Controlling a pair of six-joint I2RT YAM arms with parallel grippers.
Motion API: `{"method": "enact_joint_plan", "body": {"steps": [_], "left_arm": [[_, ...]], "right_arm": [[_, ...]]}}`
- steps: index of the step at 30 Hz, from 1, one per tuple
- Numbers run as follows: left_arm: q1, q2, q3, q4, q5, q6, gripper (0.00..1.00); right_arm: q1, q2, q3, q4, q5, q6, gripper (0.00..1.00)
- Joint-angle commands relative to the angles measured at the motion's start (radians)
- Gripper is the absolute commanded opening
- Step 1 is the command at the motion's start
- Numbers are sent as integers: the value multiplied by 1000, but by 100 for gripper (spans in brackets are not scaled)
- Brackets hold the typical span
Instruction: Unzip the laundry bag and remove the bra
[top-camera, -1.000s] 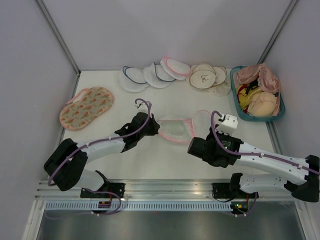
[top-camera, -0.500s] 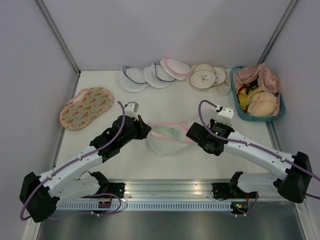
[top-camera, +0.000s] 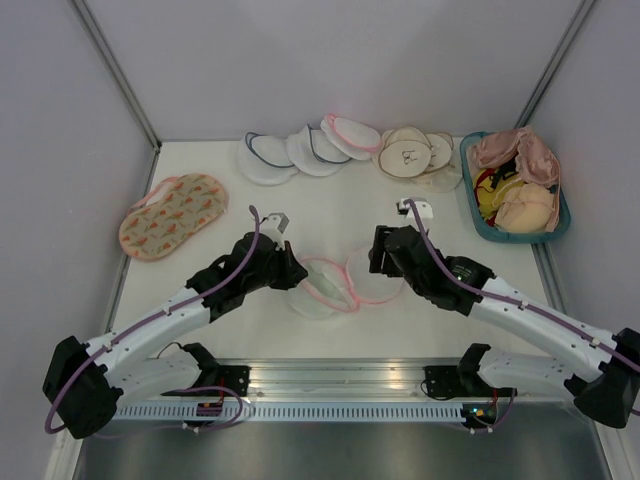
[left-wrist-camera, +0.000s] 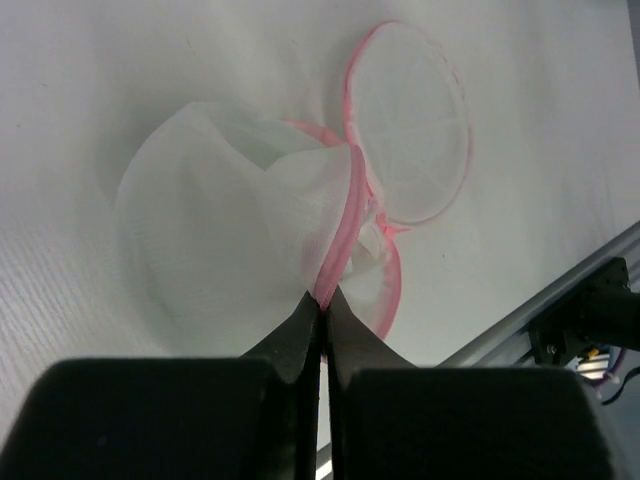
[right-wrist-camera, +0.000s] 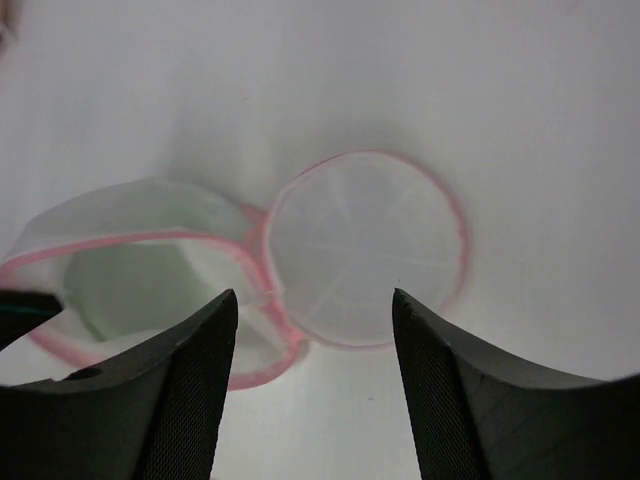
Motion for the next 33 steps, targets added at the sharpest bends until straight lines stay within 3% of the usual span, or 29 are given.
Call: {"method": "enact_joint_plan", "body": {"steps": [1, 11, 22, 33], "left_arm": [[-2, -28, 21, 20, 95, -11, 2], [-1, -152, 54, -16, 106, -79, 2], [-2, -137, 81, 21, 161, -114, 2], [-1, -146, 60, 32, 112, -131, 2]], "right_arm": [[-1, 51, -49, 284, -372, -100, 68], [1, 201, -172, 715, -697, -8, 60], [8, 405, -199, 960, -827, 69, 56], [16, 413, -314, 1238, -985, 213, 55]]}}
